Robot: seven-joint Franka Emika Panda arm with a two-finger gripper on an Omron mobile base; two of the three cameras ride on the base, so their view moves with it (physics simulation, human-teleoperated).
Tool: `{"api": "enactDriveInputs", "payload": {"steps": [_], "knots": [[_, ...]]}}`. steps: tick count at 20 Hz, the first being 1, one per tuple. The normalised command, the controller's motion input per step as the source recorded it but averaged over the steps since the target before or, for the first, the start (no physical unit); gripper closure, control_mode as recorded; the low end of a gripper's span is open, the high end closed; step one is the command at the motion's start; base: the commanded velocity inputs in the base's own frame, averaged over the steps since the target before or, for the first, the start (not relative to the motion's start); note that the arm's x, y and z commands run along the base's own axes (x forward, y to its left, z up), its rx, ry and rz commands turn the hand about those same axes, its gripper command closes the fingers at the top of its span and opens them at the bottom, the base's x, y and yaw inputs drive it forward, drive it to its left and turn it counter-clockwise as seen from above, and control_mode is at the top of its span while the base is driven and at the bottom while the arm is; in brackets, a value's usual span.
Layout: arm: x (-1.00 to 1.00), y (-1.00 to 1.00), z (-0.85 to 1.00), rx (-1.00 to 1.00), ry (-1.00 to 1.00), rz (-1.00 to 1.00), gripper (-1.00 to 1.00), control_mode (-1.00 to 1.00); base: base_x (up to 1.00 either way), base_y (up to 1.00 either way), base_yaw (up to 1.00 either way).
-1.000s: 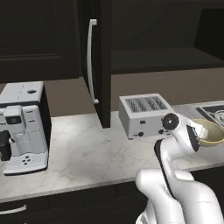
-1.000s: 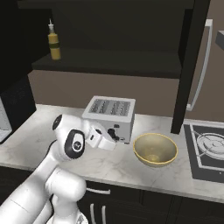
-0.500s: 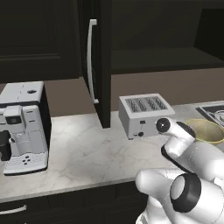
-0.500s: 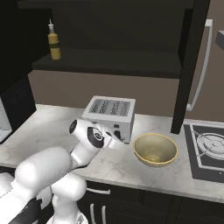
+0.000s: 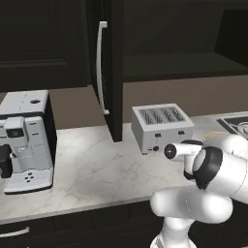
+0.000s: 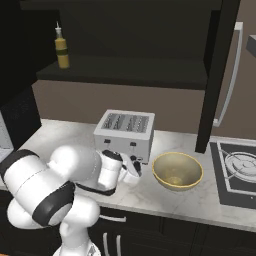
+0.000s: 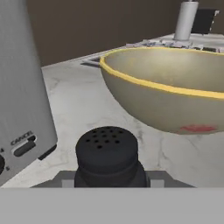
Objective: Retrieve the bottle and the shaker from the cabinet and place them next to the mixing bowl on the counter. Then add garlic from the fridge to the mixing bowl.
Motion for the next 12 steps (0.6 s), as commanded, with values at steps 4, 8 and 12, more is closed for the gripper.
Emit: {"api": "enactDriveInputs", "payload": {"steps": [4, 8, 12], "knots": [[0.23, -0.02, -0.06, 0.00, 0.00, -0.16, 1.00, -1.00, 0.00, 0.00, 0.00], [0.36, -0.16, 0.00, 0.00, 0.00, -0.03, 1.00, -1.00, 0.00, 0.00, 0.00], [0.19, -0.27, -0.03, 0.00, 0.00, 0.00, 1.00, -1.00, 0.00, 0.00, 0.00]]}}
